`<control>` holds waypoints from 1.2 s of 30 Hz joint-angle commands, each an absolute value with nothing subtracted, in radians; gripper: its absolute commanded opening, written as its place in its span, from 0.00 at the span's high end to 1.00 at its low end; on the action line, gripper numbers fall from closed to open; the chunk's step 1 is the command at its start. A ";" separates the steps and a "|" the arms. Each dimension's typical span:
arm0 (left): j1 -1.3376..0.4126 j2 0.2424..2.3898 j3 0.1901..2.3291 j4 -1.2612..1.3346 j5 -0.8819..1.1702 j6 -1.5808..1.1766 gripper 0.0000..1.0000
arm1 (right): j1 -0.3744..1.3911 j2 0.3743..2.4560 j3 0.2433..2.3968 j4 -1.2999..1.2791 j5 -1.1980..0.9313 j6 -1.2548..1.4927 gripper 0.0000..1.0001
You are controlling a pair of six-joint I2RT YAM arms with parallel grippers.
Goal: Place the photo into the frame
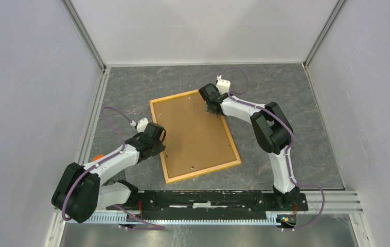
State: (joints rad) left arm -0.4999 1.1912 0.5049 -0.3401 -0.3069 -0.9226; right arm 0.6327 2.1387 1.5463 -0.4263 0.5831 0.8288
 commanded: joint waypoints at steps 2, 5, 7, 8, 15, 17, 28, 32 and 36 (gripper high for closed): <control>-0.492 1.214 0.466 -0.305 -0.266 -0.956 0.98 | 0.629 2.127 1.508 -0.422 0.600 0.780 0.39; -0.491 1.208 0.460 -0.302 -0.264 -0.957 0.98 | 0.621 2.126 1.510 -0.408 0.595 0.765 0.36; -0.491 1.207 0.460 -0.302 -0.264 -0.959 0.98 | 0.616 2.117 1.510 -0.398 0.593 0.774 0.32; -0.491 1.208 0.460 -0.301 -0.265 -0.959 0.98 | 0.616 2.111 1.512 -0.387 0.594 0.776 0.30; -0.489 1.210 0.460 -0.301 -0.263 -0.957 0.98 | 0.600 2.149 1.581 -0.415 0.611 0.804 0.26; -0.490 1.211 0.459 -0.299 -0.262 -0.957 0.98 | 0.599 2.168 1.601 -0.426 0.608 0.800 0.26; -0.483 1.215 0.458 -0.292 -0.255 -0.953 0.98 | 0.610 2.168 1.544 -0.431 0.553 0.768 0.25; -0.483 1.213 0.457 -0.292 -0.256 -0.954 0.98 | 0.634 2.169 1.543 -0.446 0.546 0.741 0.25; -0.483 1.216 0.458 -0.292 -0.255 -0.953 0.98 | 0.649 2.174 1.539 -0.460 0.539 0.726 0.26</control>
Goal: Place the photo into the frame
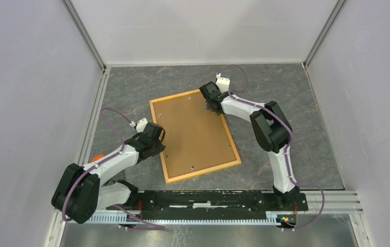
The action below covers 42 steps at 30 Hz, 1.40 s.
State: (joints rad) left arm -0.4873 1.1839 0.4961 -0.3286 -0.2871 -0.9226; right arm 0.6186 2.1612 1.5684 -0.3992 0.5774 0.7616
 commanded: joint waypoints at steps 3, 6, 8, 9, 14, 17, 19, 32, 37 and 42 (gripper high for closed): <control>-0.485 1.216 0.459 -0.294 -0.255 -0.953 0.98 | 0.649 2.176 1.527 -0.473 0.548 0.737 0.28; -0.483 1.216 0.460 -0.295 -0.255 -0.953 0.98 | 0.648 2.174 1.510 -0.477 0.548 0.746 0.29; -0.482 1.216 0.461 -0.296 -0.255 -0.953 0.98 | 0.649 2.172 1.503 -0.481 0.547 0.746 0.31; -0.483 1.216 0.462 -0.296 -0.255 -0.953 0.98 | 0.649 2.169 1.498 -0.483 0.547 0.746 0.32; -0.483 1.219 0.463 -0.297 -0.255 -0.953 0.98 | 0.647 2.164 1.486 -0.477 0.556 0.736 0.37; -0.482 1.217 0.461 -0.299 -0.255 -0.954 0.98 | 0.644 2.163 1.491 -0.484 0.555 0.738 0.44; -0.482 1.214 0.459 -0.300 -0.256 -0.956 0.98 | 0.643 2.159 1.490 -0.480 0.544 0.739 0.48; -0.481 1.209 0.457 -0.297 -0.256 -0.959 0.98 | 0.638 2.182 1.553 -0.533 0.499 0.735 0.36; -0.482 1.209 0.457 -0.297 -0.255 -0.957 0.98 | 0.639 2.201 1.576 -0.550 0.485 0.740 0.36; -0.482 1.211 0.456 -0.296 -0.253 -0.957 0.98 | 0.644 2.187 1.554 -0.528 0.447 0.689 0.34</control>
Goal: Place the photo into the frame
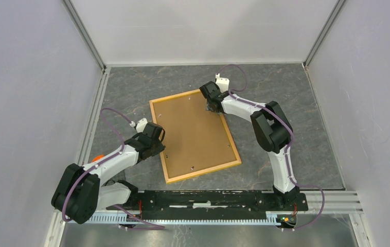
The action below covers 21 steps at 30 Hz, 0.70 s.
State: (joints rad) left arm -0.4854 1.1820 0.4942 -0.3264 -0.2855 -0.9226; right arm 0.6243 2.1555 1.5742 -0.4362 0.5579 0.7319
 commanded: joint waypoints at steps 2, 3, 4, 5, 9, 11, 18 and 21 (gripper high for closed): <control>-0.481 1.210 0.456 -0.295 -0.254 -0.957 0.98 | 0.647 2.178 1.537 -0.513 0.444 0.672 0.31; -0.482 1.210 0.456 -0.294 -0.253 -0.957 0.98 | 0.647 2.175 1.528 -0.509 0.444 0.668 0.31; -0.480 1.209 0.455 -0.295 -0.254 -0.958 0.98 | 0.646 2.173 1.524 -0.508 0.450 0.662 0.31; -0.482 1.209 0.454 -0.294 -0.254 -0.959 0.98 | 0.645 2.174 1.523 -0.509 0.454 0.657 0.31; -0.480 1.204 0.452 -0.295 -0.254 -0.959 0.98 | 0.646 2.169 1.510 -0.522 0.461 0.651 0.36; -0.480 1.204 0.453 -0.296 -0.254 -0.959 0.98 | 0.646 2.154 1.484 -0.508 0.459 0.644 0.41; -0.480 1.207 0.454 -0.296 -0.254 -0.959 0.98 | 0.642 2.111 1.417 -0.432 0.455 0.561 0.54; -0.480 1.207 0.454 -0.296 -0.253 -0.960 0.98 | 0.628 2.127 1.417 -0.396 0.445 0.524 0.59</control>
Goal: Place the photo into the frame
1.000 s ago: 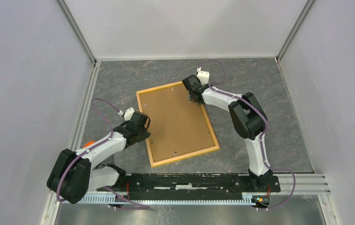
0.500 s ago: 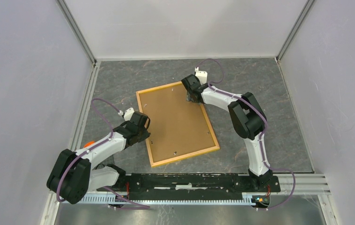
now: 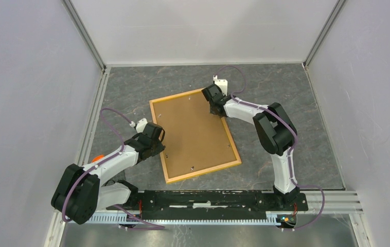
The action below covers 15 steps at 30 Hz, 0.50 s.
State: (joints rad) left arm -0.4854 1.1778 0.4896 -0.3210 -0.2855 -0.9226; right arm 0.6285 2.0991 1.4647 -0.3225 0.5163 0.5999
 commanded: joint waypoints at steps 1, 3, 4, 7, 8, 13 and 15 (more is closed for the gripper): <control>-0.481 1.205 0.453 -0.296 -0.254 -0.960 0.98 | 0.623 2.134 1.419 -0.378 0.438 0.499 0.61; -0.480 1.203 0.452 -0.297 -0.253 -0.962 0.98 | 0.620 2.150 1.425 -0.346 0.450 0.442 0.65; -0.480 1.200 0.453 -0.299 -0.255 -0.962 0.98 | 0.617 2.159 1.429 -0.331 0.457 0.416 0.68; -0.481 1.198 0.451 -0.301 -0.256 -0.962 0.98 | 0.603 2.183 1.427 -0.266 0.413 0.317 0.79; -0.480 1.200 0.452 -0.301 -0.258 -0.962 0.98 | 0.601 2.186 1.421 -0.243 0.407 0.289 0.83; -0.480 1.210 0.457 -0.301 -0.254 -0.962 0.98 | 0.599 2.157 1.358 -0.143 0.332 0.210 0.87; -0.480 1.218 0.460 -0.300 -0.252 -0.960 0.98 | 0.600 2.141 1.357 -0.150 0.305 0.204 0.81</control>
State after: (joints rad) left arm -0.4828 1.1847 0.4839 -0.2871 -0.2855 -0.9226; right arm 0.6056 2.0983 1.4158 -0.1612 0.4511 0.2504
